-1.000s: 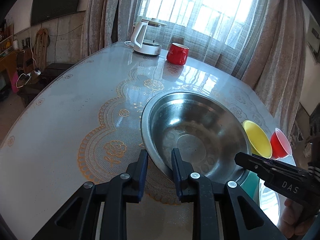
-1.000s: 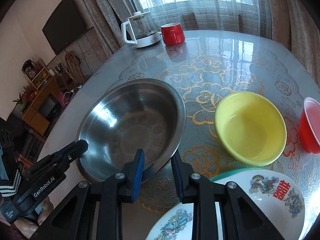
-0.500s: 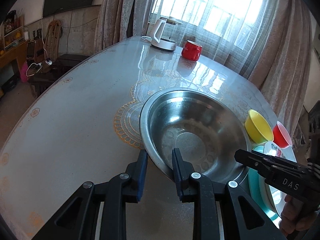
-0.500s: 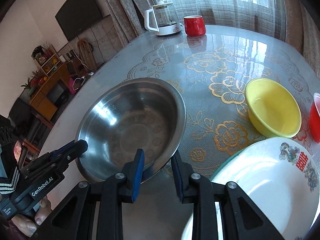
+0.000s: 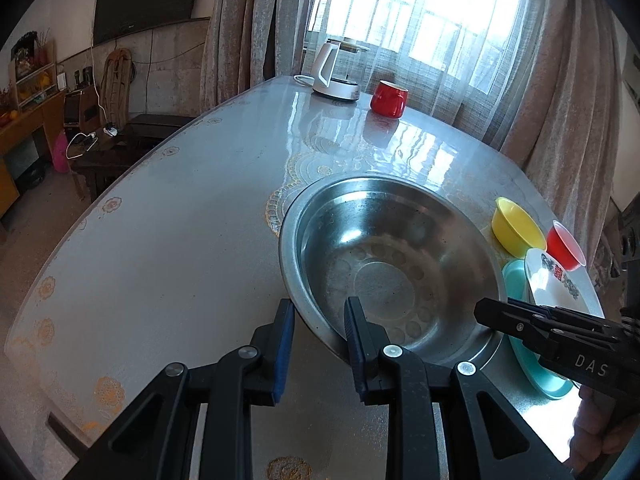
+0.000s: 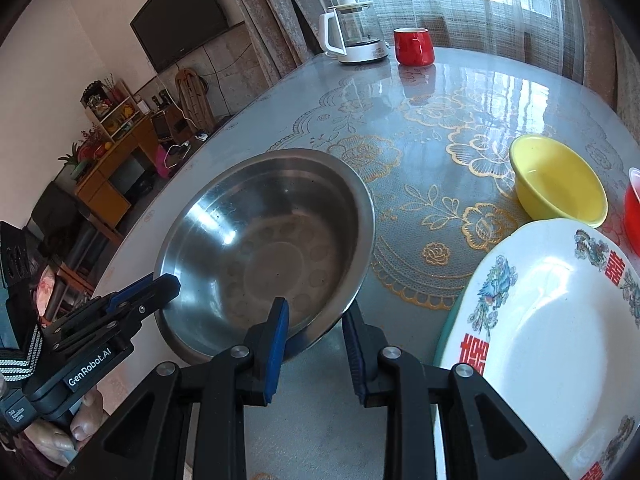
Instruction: Organize plates and bowls
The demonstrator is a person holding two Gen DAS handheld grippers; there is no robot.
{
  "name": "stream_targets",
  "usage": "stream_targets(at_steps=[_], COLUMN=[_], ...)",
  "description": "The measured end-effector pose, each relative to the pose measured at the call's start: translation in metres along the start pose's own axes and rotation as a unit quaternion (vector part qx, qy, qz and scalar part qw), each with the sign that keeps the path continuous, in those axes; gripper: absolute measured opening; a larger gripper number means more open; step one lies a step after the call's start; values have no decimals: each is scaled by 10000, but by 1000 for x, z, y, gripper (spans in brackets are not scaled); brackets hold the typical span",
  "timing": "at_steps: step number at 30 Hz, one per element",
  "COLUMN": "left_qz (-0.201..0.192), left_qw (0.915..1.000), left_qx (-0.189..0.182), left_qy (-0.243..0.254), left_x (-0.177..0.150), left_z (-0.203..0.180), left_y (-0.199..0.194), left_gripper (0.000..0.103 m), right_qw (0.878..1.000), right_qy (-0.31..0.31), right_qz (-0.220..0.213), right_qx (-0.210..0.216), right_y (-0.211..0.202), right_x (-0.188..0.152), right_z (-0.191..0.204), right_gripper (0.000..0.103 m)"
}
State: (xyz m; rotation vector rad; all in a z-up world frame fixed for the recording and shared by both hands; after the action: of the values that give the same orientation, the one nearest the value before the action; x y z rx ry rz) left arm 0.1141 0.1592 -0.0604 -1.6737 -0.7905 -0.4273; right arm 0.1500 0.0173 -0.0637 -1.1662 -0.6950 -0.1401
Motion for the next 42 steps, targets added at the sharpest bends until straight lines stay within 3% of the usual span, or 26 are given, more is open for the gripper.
stream_targets(at_steps=[14, 17, 26, 34, 42], left_qz=[-129, -180, -436, -662, -588], left_qw=[9995, 9992, 9977, 9947, 9922], left_qx=[225, 294, 447, 387, 252], left_qy=[175, 187, 266, 692, 1073], left_x=[-2, -2, 2, 15, 18], left_z=[-4, -2, 1, -30, -65], left_y=[-6, -9, -21, -30, -21], left_gripper=[27, 33, 33, 33, 33], right_qw=[9998, 9997, 9982, 9954, 9901], right_qy=[104, 182, 263, 508, 926], right_qz=[-111, -130, -533, -800, -1053], right_qx=[85, 92, 95, 121, 52], right_y=[-4, -6, -30, -48, -68], right_x=[-9, -11, -9, -6, -6], right_z=[1, -2, -11, -29, -61], right_gripper=[30, 30, 30, 30, 30])
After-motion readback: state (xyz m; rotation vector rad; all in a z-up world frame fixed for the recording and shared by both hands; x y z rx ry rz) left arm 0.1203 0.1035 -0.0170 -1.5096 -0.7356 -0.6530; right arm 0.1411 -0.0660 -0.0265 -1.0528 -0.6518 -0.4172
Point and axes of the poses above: each gripper's, at about its wrist camera, not at the fingertips, and y roughly the way its jaws point, z to its left, x to its top, the point moved 6 cm from there along y, roughly the way its jaws point, and after that the axes turned 5 degrees about -x, right-handed, at the moved point
